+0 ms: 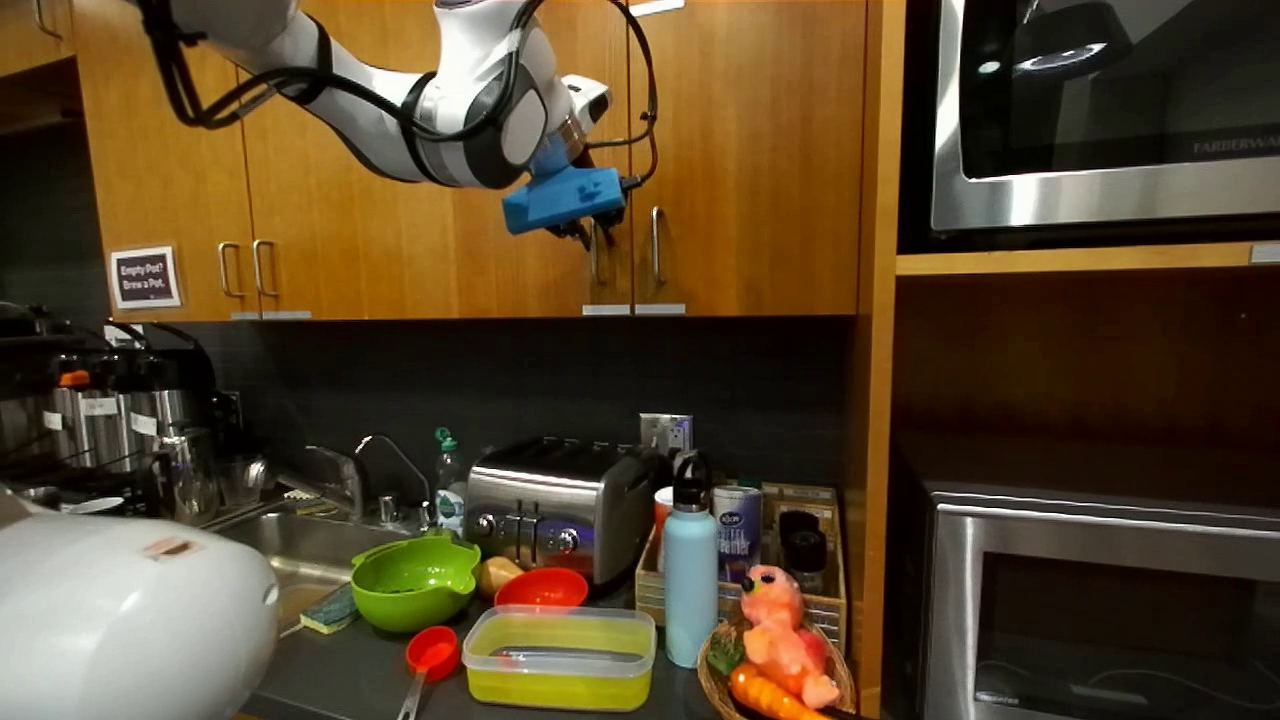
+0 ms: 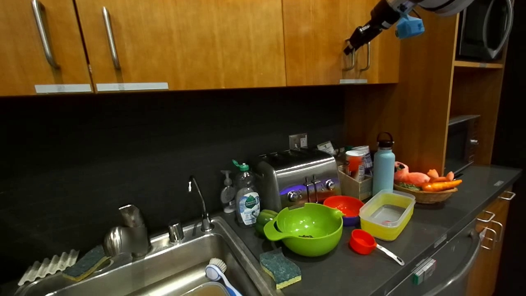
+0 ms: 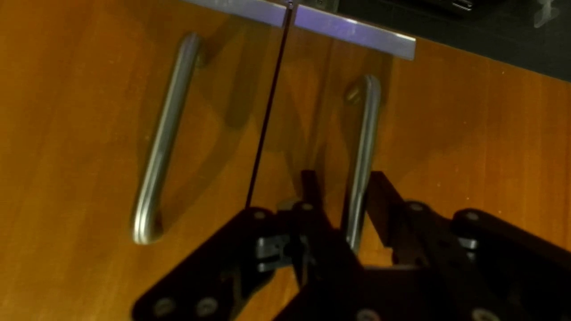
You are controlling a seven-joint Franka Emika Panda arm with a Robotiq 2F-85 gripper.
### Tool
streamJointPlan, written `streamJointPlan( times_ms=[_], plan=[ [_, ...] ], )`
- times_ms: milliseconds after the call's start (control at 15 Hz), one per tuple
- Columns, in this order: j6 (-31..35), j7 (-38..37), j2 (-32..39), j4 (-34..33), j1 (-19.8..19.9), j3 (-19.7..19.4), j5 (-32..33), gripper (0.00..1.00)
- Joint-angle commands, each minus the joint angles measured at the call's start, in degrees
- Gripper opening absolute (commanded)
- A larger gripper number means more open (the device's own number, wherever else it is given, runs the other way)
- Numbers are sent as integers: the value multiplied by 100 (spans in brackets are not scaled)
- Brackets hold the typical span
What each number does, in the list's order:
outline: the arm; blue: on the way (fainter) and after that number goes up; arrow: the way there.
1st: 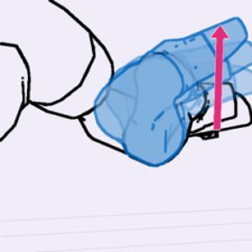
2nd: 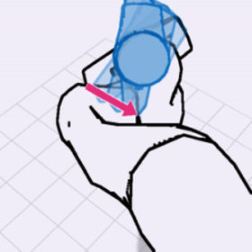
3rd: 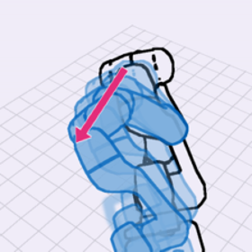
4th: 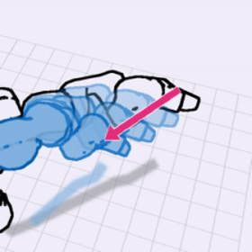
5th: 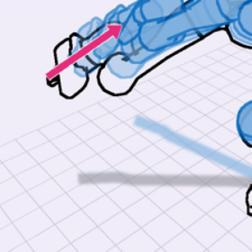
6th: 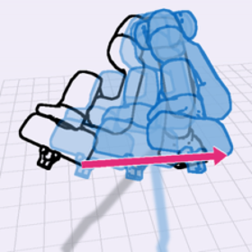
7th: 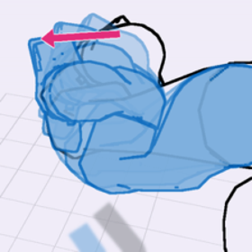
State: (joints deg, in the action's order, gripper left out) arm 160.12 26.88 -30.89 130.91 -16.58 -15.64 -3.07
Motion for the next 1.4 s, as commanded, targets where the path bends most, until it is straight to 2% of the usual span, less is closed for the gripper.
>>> streamJointPlan(
  times_ms=[0, 533, 1133, 1333],
  plan=[
    [134, 135, 170, -166, -1, 13, -70, 1],
    [62, -199, 53, -157, 161, 240, -47, 4],
    [-506, -1327, -343, -334, 1054, 1229, 266, 4],
    [-630, -1675, -500, -465, 1310, 1443, 372, 4]
  ],
)
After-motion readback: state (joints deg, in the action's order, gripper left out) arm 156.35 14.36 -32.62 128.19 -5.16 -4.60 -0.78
